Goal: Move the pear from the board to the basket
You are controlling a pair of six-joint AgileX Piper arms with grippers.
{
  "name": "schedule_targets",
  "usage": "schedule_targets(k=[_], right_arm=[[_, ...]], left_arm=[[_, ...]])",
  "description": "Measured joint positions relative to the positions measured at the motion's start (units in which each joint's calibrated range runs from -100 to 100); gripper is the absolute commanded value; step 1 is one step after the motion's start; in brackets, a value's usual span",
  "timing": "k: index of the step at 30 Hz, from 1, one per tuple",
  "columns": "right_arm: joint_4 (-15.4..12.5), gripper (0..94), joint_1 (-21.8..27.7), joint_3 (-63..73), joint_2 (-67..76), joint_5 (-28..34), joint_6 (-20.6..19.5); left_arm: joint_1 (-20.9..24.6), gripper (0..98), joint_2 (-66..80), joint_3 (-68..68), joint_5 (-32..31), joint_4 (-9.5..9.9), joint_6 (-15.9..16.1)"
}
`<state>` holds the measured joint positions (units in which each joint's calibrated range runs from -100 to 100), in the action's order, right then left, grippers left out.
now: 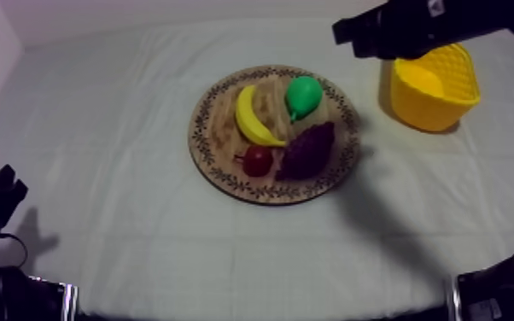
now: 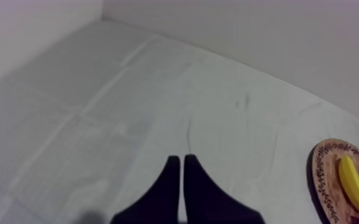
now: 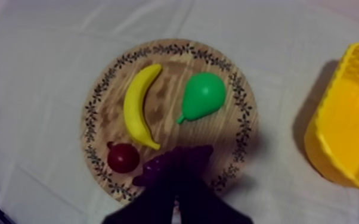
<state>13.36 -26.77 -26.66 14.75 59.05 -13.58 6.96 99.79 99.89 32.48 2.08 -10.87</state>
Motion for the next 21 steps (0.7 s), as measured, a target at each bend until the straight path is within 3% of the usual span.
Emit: schedule_targets(k=[21], right_arm=[[0.5, 2.4, -0.2, -1.7, -16.4, -6.2, -2.4]], left_arm=[[0.0, 0.1, 0.0, 0.0, 0.0, 0.0, 0.0]])
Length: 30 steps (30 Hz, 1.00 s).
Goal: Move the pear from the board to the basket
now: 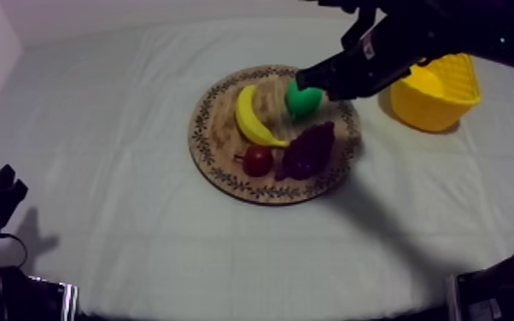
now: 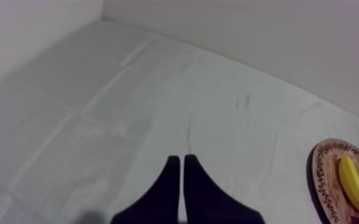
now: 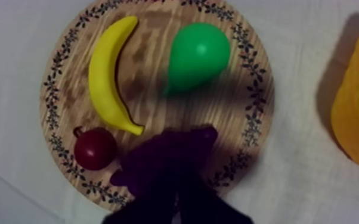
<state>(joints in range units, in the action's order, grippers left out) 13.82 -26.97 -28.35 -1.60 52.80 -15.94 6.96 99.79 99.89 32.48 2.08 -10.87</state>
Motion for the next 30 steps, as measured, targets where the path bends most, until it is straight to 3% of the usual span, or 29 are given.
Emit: schedule_targets(k=[5, 7, 10, 13, 19, 30], right_arm=[[0.1, 23.7, 0.0, -0.7, -0.3, -1.0, 0.0], [0.2, 38.2, 0.1, -0.8, -0.3, -1.4, 0.0], [1.2, 67.9, -0.1, -1.1, -0.3, -1.4, 0.0], [2.7, 83.8, -0.7, -1.3, -0.4, -1.3, -1.0], [3.5, 91.3, -0.3, -1.7, -0.3, -1.4, -1.7], [1.1, 90.1, 1.1, -1.2, -1.2, -3.5, 0.7]], left_arm=[[0.0, 0.1, 0.0, 0.0, 0.0, 0.0, 0.0], [0.0, 0.1, 0.0, 0.0, 0.0, 0.0, 0.0], [0.0, 0.1, 0.0, 0.0, 0.0, 0.0, 0.0], [0.0, 0.1, 0.0, 0.0, 0.0, 0.0, 0.0], [0.0, 0.1, 0.0, 0.0, 0.0, 0.0, 0.0], [0.0, 0.1, 0.0, 0.0, 0.0, 0.0, 0.0]])
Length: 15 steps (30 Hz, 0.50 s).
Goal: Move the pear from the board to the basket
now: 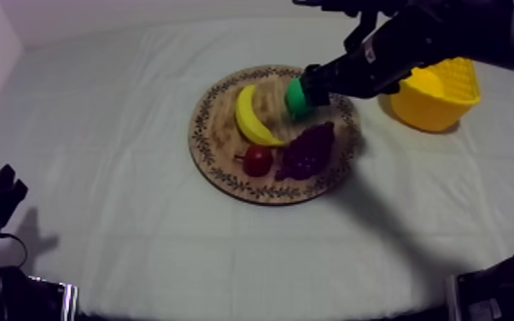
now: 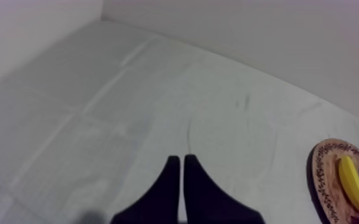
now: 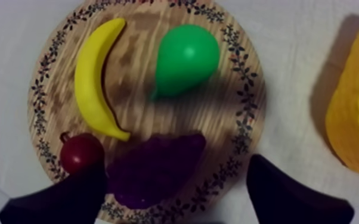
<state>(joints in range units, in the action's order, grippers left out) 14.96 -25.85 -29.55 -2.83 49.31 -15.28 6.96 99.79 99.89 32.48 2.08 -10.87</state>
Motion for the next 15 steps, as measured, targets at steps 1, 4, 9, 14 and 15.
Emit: schedule_targets(k=[1, 4, 9, 14, 15], right_arm=[[-0.2, 90.1, 0.2, 0.5, -0.4, -0.1, 0.4], [-1.0, 90.0, 0.8, 2.2, -2.4, -0.3, 1.3], [-1.7, 89.8, 1.4, 5.6, -6.3, -0.8, 2.3], [-2.3, 89.7, 1.8, 9.5, -11.2, -0.8, 2.6], [-2.3, 89.7, 1.8, 10.3, -12.2, -0.8, 2.6]], left_arm=[[0.0, 0.1, 0.0, 0.0, 0.0, 0.0, 0.0], [0.0, 0.1, 0.0, 0.0, 0.0, 0.0, 0.0], [0.0, 0.1, 0.0, 0.0, 0.0, 0.0, 0.0], [0.0, 0.1, 0.0, 0.0, 0.0, 0.0, 0.0], [0.0, 0.1, 0.0, 0.0, 0.0, 0.0, 0.0]])
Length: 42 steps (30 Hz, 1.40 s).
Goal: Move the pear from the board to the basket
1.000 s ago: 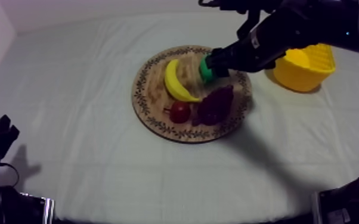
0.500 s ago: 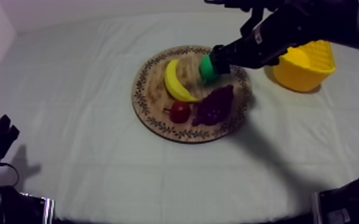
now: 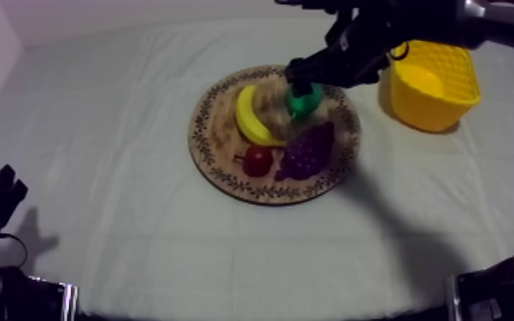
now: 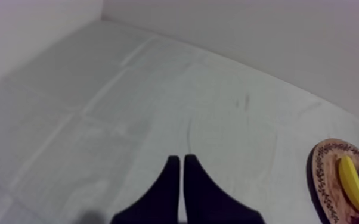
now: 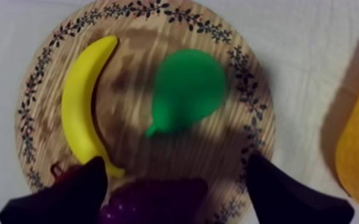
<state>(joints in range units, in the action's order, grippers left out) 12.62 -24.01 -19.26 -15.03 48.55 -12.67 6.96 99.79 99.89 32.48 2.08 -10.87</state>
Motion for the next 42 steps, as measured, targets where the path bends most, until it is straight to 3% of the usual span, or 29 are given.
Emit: schedule_targets(k=[7, 18, 26, 36, 42], right_arm=[[1.3, 89.5, 0.0, 6.1, -7.5, -0.1, -1.9], [0.9, 86.6, 1.1, 15.6, -18.6, 3.0, -2.3], [1.1, 67.0, 1.2, 19.0, -22.8, 3.6, -2.2], [0.7, 52.7, 1.2, 20.5, -24.6, 3.6, -1.2], [0.9, 49.3, 1.4, 20.8, -25.1, 3.3, -0.9]], left_arm=[[0.0, 0.1, 0.0, 0.0, 0.0, 0.0, 0.0], [0.0, 0.1, 0.0, 0.0, 0.0, 0.0, 0.0], [0.0, 0.1, 0.0, 0.0, 0.0, 0.0, 0.0], [0.0, 0.1, 0.0, 0.0, 0.0, 0.0, 0.0], [0.0, 0.1, 0.0, 0.0, 0.0, 0.0, 0.0]])
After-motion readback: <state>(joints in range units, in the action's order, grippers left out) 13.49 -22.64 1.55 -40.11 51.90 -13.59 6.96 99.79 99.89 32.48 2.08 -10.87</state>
